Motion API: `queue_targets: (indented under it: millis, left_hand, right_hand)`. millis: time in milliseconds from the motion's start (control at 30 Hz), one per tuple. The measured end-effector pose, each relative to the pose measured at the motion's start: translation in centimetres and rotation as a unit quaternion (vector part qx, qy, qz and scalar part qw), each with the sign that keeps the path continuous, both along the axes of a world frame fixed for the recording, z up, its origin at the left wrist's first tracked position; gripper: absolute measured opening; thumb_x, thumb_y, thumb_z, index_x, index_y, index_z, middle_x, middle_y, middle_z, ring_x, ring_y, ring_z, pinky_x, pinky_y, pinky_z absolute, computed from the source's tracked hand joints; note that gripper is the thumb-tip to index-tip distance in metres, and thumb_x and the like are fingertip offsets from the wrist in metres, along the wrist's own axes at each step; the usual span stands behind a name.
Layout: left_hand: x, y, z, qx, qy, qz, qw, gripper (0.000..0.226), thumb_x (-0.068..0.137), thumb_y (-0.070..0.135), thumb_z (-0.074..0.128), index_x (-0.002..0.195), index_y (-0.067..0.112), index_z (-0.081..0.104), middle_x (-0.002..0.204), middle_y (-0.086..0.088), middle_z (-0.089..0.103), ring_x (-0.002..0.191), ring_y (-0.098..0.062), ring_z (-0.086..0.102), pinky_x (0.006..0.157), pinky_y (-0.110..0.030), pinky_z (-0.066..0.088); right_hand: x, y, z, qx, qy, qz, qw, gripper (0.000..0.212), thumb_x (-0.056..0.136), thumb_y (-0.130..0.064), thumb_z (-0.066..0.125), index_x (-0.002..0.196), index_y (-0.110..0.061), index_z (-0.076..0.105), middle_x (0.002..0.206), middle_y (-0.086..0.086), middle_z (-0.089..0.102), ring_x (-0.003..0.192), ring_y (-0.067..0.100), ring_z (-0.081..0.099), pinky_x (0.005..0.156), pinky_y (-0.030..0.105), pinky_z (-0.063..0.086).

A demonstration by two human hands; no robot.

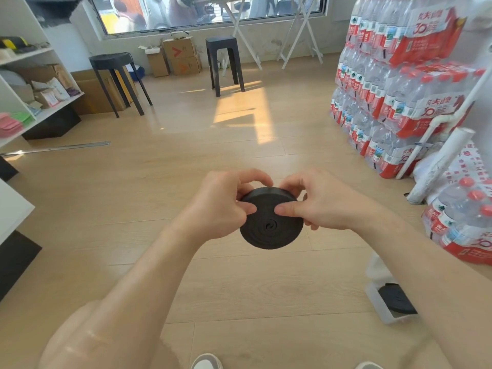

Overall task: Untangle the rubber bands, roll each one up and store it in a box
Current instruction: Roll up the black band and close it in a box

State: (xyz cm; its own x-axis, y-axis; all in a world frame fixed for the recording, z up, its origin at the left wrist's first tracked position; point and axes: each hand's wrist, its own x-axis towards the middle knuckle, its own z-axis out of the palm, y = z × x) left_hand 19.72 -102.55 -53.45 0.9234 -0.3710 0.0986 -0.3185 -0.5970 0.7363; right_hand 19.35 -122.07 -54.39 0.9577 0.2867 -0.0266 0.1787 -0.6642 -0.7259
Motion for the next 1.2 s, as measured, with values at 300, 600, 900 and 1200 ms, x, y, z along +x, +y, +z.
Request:
queue_targets:
  millis: [300, 600, 900, 1200]
  left_hand:
    - [1.2, 1.3, 0.6, -0.015, -0.010, 0.053, 0.998, 0.023, 0.076, 0.018, 0.078, 0.076, 0.019, 0.055, 0.080, -0.001, 0.072, 0.064, -0.018, 0.066, 0.060, -0.029, 0.053]
    - [1.3, 1.9, 1.4, -0.199, 0.028, 0.072, 0.977, 0.012, 0.071, 0.003, 0.078, 0.074, 0.004, 0.066, 0.066, -0.008, 0.072, 0.056, -0.016, 0.062, 0.057, -0.022, 0.053]
    - [1.5, 1.1, 0.2, -0.305, 0.036, 0.097, 0.947, 0.012, 0.069, 0.007, 0.077, 0.079, 0.009, 0.071, 0.071, -0.001, 0.073, 0.066, -0.012, 0.067, 0.068, -0.022, 0.054]
    - [1.6, 0.3, -0.2, -0.307, 0.009, 0.142, 0.941, 0.009, 0.075, 0.010, 0.077, 0.078, 0.014, 0.069, 0.066, 0.002, 0.073, 0.058, -0.010, 0.066, 0.056, -0.021, 0.052]
  right_hand:
    - [0.1, -0.2, 0.0, 0.052, -0.039, -0.062, 0.996, 0.006, 0.086, -0.022, 0.071, 0.089, -0.019, 0.066, 0.084, -0.002, 0.065, 0.052, 0.022, 0.065, 0.052, 0.035, 0.056]
    - [0.2, -0.4, -0.3, 0.119, -0.006, -0.078, 0.990, 0.005, 0.090, -0.016, 0.067, 0.087, -0.019, 0.065, 0.084, 0.005, 0.066, 0.048, 0.016, 0.062, 0.048, 0.027, 0.051]
    - [0.2, -0.4, -0.3, 0.222, 0.022, -0.095, 0.970, 0.005, 0.093, -0.009, 0.062, 0.095, -0.009, 0.066, 0.081, 0.004, 0.062, 0.039, 0.012, 0.053, 0.040, 0.022, 0.046]
    - [0.3, -0.6, -0.3, 0.280, 0.050, -0.104, 0.953, 0.007, 0.094, -0.006, 0.058, 0.096, -0.006, 0.066, 0.073, 0.009, 0.060, 0.036, 0.008, 0.048, 0.034, 0.019, 0.042]
